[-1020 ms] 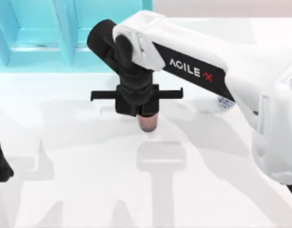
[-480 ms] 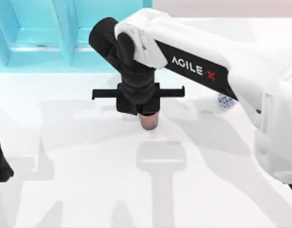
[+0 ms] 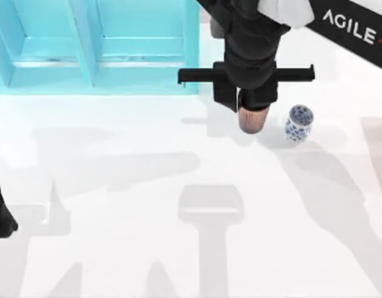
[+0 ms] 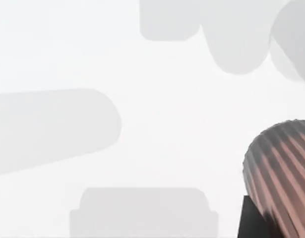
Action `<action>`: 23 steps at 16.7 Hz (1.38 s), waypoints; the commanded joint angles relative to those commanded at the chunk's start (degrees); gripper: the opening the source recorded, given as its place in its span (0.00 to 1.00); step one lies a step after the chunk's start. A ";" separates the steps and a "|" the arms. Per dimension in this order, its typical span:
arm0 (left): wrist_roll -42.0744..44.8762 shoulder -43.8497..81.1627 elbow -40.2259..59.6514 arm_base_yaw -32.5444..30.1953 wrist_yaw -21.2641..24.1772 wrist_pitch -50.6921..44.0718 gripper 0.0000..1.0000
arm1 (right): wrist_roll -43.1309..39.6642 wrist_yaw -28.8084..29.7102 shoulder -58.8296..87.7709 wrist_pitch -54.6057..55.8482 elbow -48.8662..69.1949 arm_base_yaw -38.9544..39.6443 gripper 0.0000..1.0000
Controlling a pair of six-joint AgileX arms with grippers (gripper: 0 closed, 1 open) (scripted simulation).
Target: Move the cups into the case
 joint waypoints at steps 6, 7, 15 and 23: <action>0.00 0.00 0.00 0.00 0.00 0.00 1.00 | -0.92 -0.03 -1.58 -0.66 -1.10 -0.77 0.00; 0.00 0.00 0.00 0.00 0.00 0.00 1.00 | -1.55 -0.14 -2.04 -0.72 -1.45 -1.38 0.00; 0.00 0.00 0.00 0.00 0.00 0.00 1.00 | -24.67 -4.23 -16.35 -4.01 -14.98 -24.41 0.00; 0.00 0.00 0.00 0.00 0.00 0.00 1.00 | -58.78 -8.81 -37.03 -8.65 -37.14 -59.10 0.00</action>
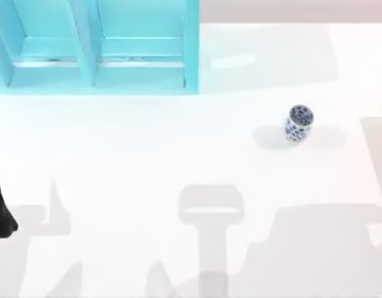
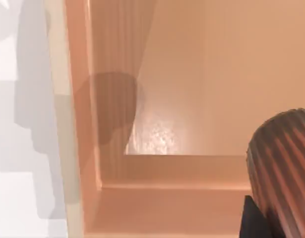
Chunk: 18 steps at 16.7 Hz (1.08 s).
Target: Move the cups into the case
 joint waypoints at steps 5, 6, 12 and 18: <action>0.00 0.00 0.00 0.00 0.00 0.00 1.00 | -8.10 -1.52 -6.41 -0.84 -6.36 -8.10 0.00; 0.00 0.00 0.00 0.00 0.00 0.00 1.00 | -8.10 -1.52 -6.41 -0.84 -6.36 -8.10 0.00; 0.00 0.00 0.00 0.00 0.00 0.00 1.00 | -8.14 -1.47 -6.22 1.59 -8.48 -8.07 0.00; 0.00 0.00 0.00 0.00 0.00 0.00 1.00 | -8.50 -1.53 -5.68 13.56 -19.80 -8.47 0.00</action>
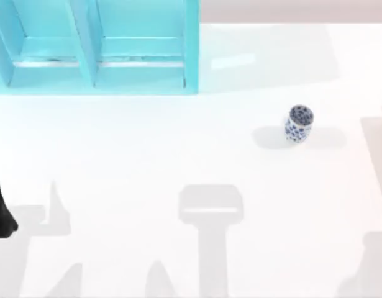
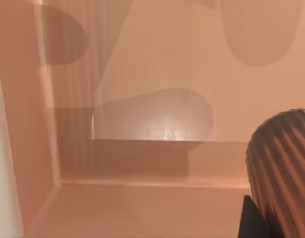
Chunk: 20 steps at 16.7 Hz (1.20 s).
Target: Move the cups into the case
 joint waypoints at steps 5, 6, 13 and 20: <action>0.00 0.00 0.00 0.00 0.00 0.00 1.00 | -0.03 0.01 0.23 0.39 -0.42 -0.07 0.08; 0.00 0.00 0.00 0.00 0.00 0.00 1.00 | -0.03 0.01 0.23 0.39 -0.42 -0.07 0.15; 0.00 0.00 0.00 0.00 0.00 0.00 1.00 | -0.03 0.01 0.23 0.39 -0.42 -0.07 0.68; 0.00 0.00 0.00 0.00 0.00 0.00 1.00 | -0.03 0.01 0.23 0.39 -0.42 -0.07 1.00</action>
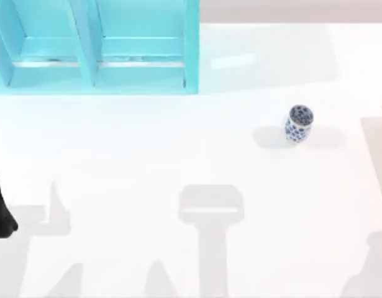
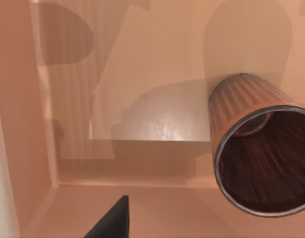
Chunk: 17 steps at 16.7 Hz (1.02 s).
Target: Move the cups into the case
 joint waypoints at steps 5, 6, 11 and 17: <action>0.00 0.00 0.00 0.00 0.00 0.00 1.00 | 0.00 0.00 0.00 0.00 0.00 0.00 1.00; 0.00 0.00 0.00 0.00 0.00 0.00 1.00 | 0.00 0.00 -0.03 -0.01 0.02 0.06 1.00; 0.00 0.00 0.00 0.00 0.00 0.00 1.00 | -0.40 -0.42 0.58 -6.25 6.58 -0.05 1.00; 0.00 0.00 0.00 0.00 0.00 0.00 1.00 | -0.48 -0.29 1.14 -20.62 21.59 -0.30 1.00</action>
